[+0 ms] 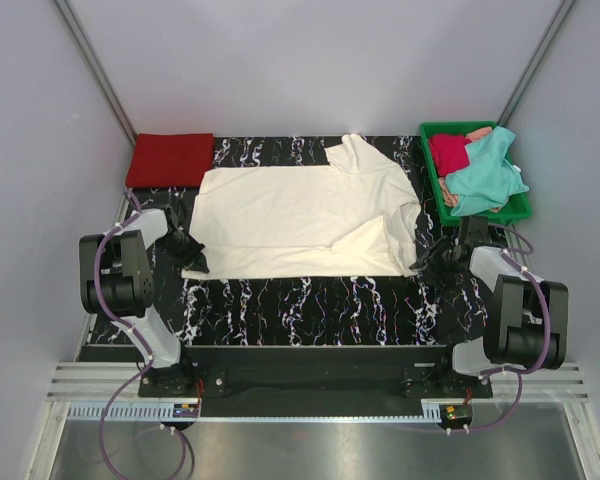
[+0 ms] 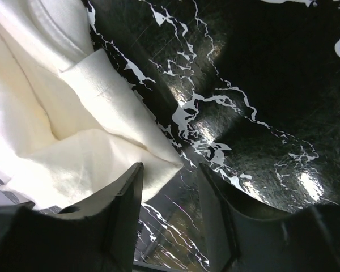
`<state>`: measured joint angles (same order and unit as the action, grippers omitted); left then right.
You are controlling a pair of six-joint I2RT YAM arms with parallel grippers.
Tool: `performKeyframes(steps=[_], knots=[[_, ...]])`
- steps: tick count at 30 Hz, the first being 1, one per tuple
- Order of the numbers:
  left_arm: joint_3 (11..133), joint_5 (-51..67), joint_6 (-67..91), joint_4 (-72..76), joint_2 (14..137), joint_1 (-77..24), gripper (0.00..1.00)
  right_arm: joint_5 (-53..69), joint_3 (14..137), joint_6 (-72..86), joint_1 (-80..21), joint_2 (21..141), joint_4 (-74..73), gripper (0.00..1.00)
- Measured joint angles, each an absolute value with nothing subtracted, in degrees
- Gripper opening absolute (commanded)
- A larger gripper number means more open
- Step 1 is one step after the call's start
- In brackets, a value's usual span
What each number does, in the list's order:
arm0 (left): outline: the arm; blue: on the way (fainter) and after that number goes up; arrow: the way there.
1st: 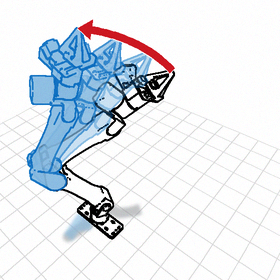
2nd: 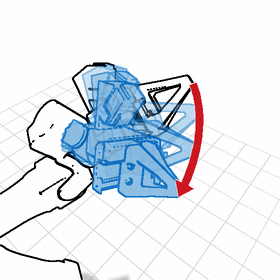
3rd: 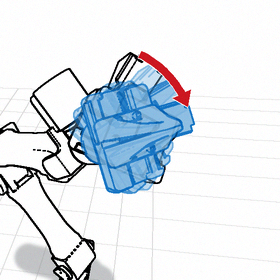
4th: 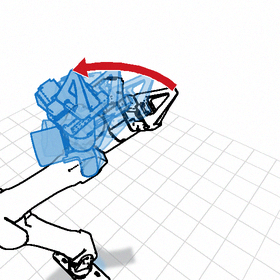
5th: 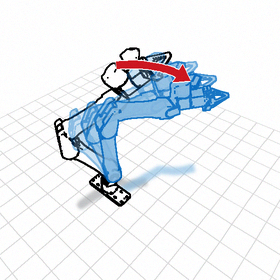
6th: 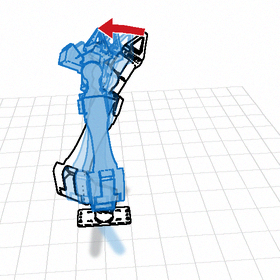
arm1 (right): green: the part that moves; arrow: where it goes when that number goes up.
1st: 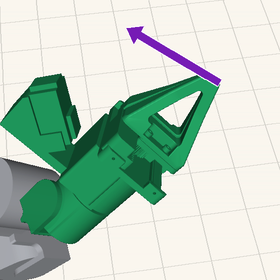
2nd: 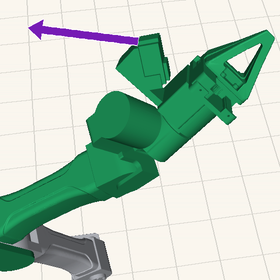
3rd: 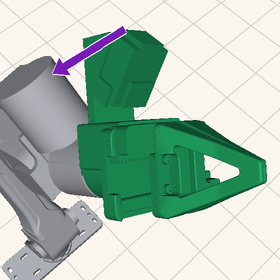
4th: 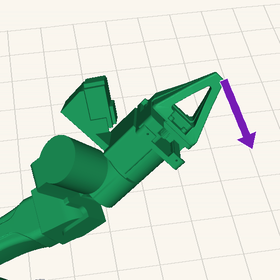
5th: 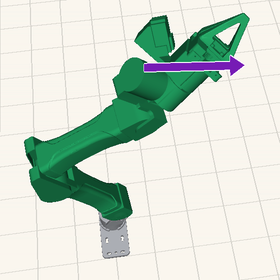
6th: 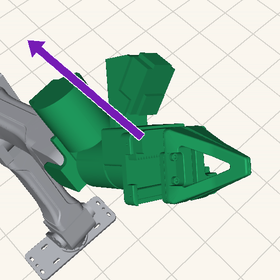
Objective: Fold and stack the t-shirts
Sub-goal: Fold the tshirt
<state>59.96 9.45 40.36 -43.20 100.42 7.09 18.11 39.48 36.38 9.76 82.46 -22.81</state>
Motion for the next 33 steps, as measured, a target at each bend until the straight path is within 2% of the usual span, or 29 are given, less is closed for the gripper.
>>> performKeyframes(steps=[1, 2, 5, 6, 13, 15, 19, 24, 26, 33], knots=[[60.0, 9.5, 40.4, -43.2, 100.4, 7.1, 0.00, 18.2, 39.5, 36.1, 9.8, 82.5, -22.7, 0.45], [60.0, 9.5, 40.4, -43.2, 100.4, 7.1, 0.00, 18.2, 39.4, 35.9, 9.8, 82.4, -22.5, 0.32], [60.0, 9.5, 40.4, -43.2, 100.4, 7.1, 0.00, 19.1, 39.6, 35.5, 9.7, 82.5, -22.1, 0.06], [59.9, 9.4, 40.3, -43.2, 100.4, 7.1, 0.00, 19.3, 39.9, 35.5, 9.5, 82.5, -22.1, 0.03], [59.9, 9.0, 40.4, -43.0, 100.2, 7.1, 0.00, 19.5, 51.2, 38.1, 3.0, 87.5, -21.9, 0.00], [59.9, 9.0, 40.4, -43.0, 100.2, 7.1, 0.00, 19.7, 54.6, 39.3, 1.0, 90.4, -20.9, 0.02], [59.9, 9.0, 40.4, -43.0, 100.2, 7.1, 0.00, 19.8, 62.3, 40.9, -2.0, 97.9, -21.1, 0.25], [59.9, 9.0, 40.4, -43.0, 100.2, 7.1, 0.00, 20.9, 69.5, 40.1, -2.7, 103.7, -22.4, 0.33], [59.9, 9.0, 40.4, -43.0, 100.2, 7.1, 0.00, 21.0, 69.8, 39.4, -2.4, 103.1, -23.0, 0.42], [59.7, 9.1, 40.3, -42.9, 100.2, 7.1, 0.00, 21.1, 62.1, 38.9, 1.7, 91.7, -26.5, 0.45]])
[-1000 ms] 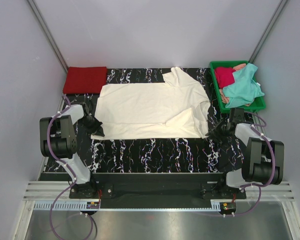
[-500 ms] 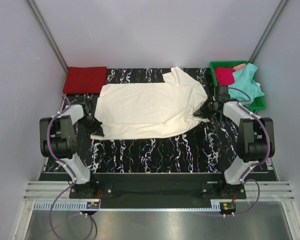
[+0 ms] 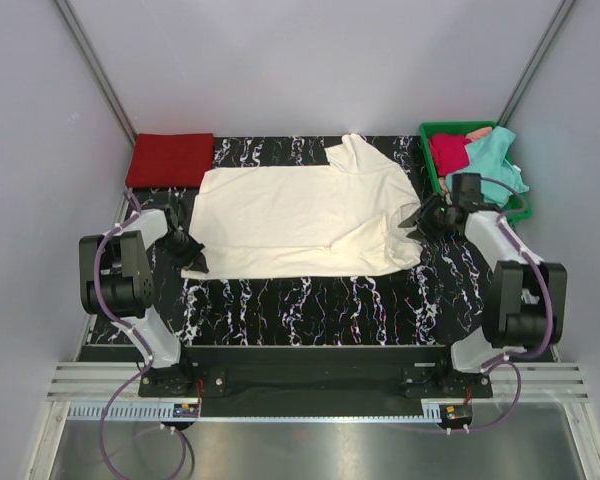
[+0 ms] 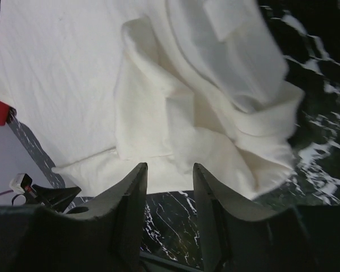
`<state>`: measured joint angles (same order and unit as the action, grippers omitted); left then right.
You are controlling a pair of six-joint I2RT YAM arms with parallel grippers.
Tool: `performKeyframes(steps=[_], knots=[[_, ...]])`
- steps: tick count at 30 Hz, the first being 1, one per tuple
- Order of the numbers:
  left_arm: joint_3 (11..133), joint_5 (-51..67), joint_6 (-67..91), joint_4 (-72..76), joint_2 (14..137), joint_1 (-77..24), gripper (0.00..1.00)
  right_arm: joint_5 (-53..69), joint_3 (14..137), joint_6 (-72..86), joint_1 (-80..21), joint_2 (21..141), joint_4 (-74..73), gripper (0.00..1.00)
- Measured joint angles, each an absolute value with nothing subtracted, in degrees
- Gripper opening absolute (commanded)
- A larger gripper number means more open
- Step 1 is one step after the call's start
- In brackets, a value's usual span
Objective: Fold and stack the t-shirts
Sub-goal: Fold the tshirt
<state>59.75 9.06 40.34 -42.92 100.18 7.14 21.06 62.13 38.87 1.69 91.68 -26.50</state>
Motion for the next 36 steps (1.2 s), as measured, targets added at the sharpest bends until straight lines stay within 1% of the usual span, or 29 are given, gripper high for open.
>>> performKeyframes(steps=[2, 3, 5, 6, 9, 11, 12, 14, 15, 16, 17, 19, 28, 32, 36], knots=[[59.7, 9.1, 40.3, -42.8, 100.1, 7.2, 0.00, 20.9, 57.8, 39.2, 5.0, 86.6, -27.1, 0.46], [59.6, 9.1, 40.3, -42.8, 100.1, 7.2, 0.00, 20.6, 55.7, 39.3, 6.7, 84.3, -27.2, 0.43], [59.6, 9.1, 40.3, -42.8, 100.1, 7.2, 0.00, 20.2, 52.2, 39.2, 9.6, 80.9, -27.3, 0.31], [59.6, 9.1, 40.3, -42.8, 100.1, 7.2, 0.00, 20.0, 50.9, 39.3, 10.5, 79.8, -27.3, 0.21], [59.6, 9.1, 40.3, -42.8, 100.1, 7.2, 0.00, 20.1, 47.8, 39.3, 12.2, 79.9, -26.6, 0.08], [59.6, 9.1, 40.2, -42.8, 100.1, 7.2, 0.00, 20.6, 46.2, 39.4, 13.5, 81.4, -25.7, 0.05], [59.6, 9.1, 40.1, -42.8, 100.1, 7.2, 0.00, 20.7, 45.7, 39.4, 14.0, 82.3, -25.2, 0.05], [59.6, 9.1, 39.9, -42.8, 100.1, 7.2, 0.00, 20.7, 45.0, 39.4, 15.1, 84.8, -24.1, 0.09], [59.6, 9.1, 39.9, -42.8, 100.1, 7.2, 0.00, 20.7, 44.9, 39.3, 15.6, 86.2, -23.6, 0.16], [59.6, 9.1, 39.9, -42.8, 100.1, 7.2, 0.00, 20.7, 44.9, 39.3, 15.8, 87.1, -23.2, 0.27], [59.6, 9.1, 39.9, -42.8, 100.1, 7.2, 0.00, 20.8, 44.9, 39.2, 15.9, 87.9, -22.7, 0.31], [59.6, 9.1, 39.9, -42.8, 100.1, 7.2, 0.00, 21.4, 44.7, 38.6, 15.9, 89.0, -21.4, 0.34], [59.6, 9.1, 39.9, -42.7, 100.1, 7.2, 0.00, 25.8, 43.7, 37.4, 16.0, 94.0, -12.4, 0.36], [59.6, 9.2, 39.9, -42.8, 100.1, 7.2, 0.00, 28.5, 43.7, 38.0, 16.0, 95.8, -7.7, 0.39], [59.7, 9.1, 39.9, -42.8, 100.1, 7.2, 0.00, 29.1, 43.9, 38.0, 16.0, 96.2, -6.3, 0.41]])
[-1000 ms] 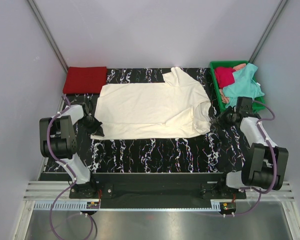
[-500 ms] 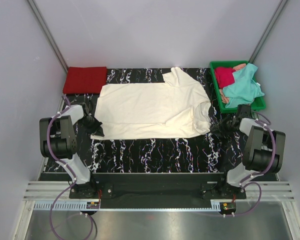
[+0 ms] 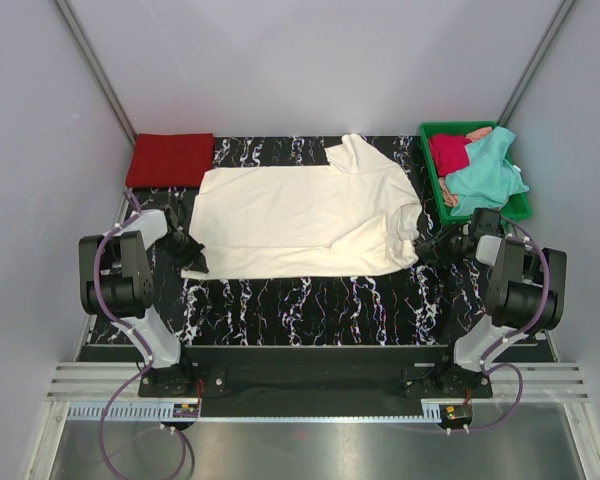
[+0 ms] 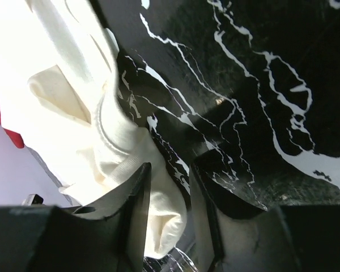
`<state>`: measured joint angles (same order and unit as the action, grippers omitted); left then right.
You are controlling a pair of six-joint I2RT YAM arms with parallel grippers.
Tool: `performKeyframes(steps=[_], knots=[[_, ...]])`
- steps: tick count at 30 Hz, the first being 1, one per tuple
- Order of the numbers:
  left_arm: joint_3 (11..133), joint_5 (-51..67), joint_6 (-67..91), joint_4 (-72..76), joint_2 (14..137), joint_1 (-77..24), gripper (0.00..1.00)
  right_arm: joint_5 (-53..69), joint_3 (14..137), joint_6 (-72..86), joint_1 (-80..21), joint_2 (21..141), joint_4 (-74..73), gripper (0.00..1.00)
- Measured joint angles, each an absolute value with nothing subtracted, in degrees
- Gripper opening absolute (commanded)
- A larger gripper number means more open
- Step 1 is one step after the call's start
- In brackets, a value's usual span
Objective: Fold and stack the t-shirts
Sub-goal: Fold the tshirt
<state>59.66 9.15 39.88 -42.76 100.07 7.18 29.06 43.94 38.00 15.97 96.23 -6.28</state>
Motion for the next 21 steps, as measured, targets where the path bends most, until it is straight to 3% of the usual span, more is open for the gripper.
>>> performKeyframes(steps=[15, 21], knots=[[59.7, 9.2, 39.9, -42.8, 100.1, 7.2, 0.00, 32.7, 46.5, 39.3, 15.7, 99.4, -3.9, 0.35], [59.7, 9.2, 39.9, -42.8, 100.1, 7.2, 0.00, 35.0, 46.8, 43.9, 10.3, 98.7, -4.0, 0.30]])
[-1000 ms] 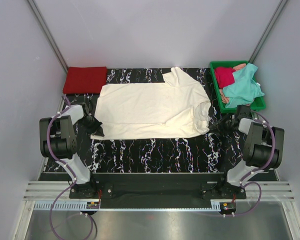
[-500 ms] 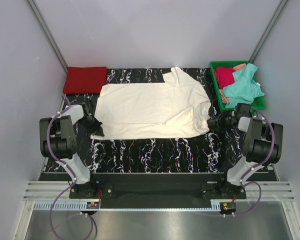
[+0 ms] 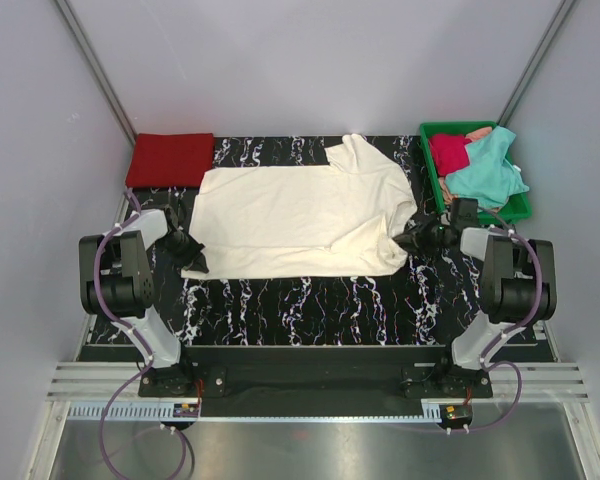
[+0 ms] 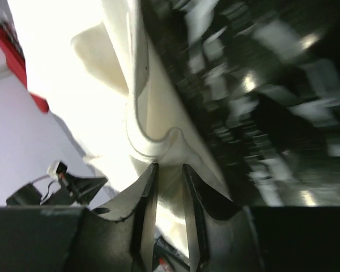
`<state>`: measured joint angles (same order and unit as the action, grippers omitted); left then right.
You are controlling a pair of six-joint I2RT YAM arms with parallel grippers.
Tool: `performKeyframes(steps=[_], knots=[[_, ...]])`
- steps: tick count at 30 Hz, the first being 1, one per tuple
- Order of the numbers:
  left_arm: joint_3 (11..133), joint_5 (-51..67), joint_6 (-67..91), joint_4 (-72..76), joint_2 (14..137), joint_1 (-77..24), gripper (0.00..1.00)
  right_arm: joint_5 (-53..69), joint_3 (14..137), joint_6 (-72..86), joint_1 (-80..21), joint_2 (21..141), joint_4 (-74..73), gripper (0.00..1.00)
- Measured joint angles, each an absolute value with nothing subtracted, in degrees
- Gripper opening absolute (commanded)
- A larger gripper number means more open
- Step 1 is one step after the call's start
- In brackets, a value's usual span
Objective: Fold and stack the t-shirts
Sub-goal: Fold the tshirt
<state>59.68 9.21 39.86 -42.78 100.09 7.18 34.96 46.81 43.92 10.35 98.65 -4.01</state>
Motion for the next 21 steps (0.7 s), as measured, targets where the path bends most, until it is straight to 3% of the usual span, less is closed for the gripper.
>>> performKeyframes(steps=[7, 13, 17, 21], knots=[[59.7, 9.3, 39.9, -42.8, 100.1, 7.2, 0.00, 29.3, 60.2, 55.6, -4.1, 103.2, -7.3, 0.25], [59.7, 9.3, 39.6, -42.7, 100.1, 7.2, 0.00, 24.2, 77.7, 59.8, -6.4, 112.3, -13.0, 0.32], [59.7, 9.4, 39.5, -42.7, 100.1, 7.2, 0.00, 21.8, 79.0, 54.6, -4.8, 109.8, -19.3, 0.41], [59.7, 9.5, 39.3, -42.7, 100.1, 7.2, 0.00, 23.7, 71.0, 49.4, 1.9, 101.0, -22.6, 0.48]])
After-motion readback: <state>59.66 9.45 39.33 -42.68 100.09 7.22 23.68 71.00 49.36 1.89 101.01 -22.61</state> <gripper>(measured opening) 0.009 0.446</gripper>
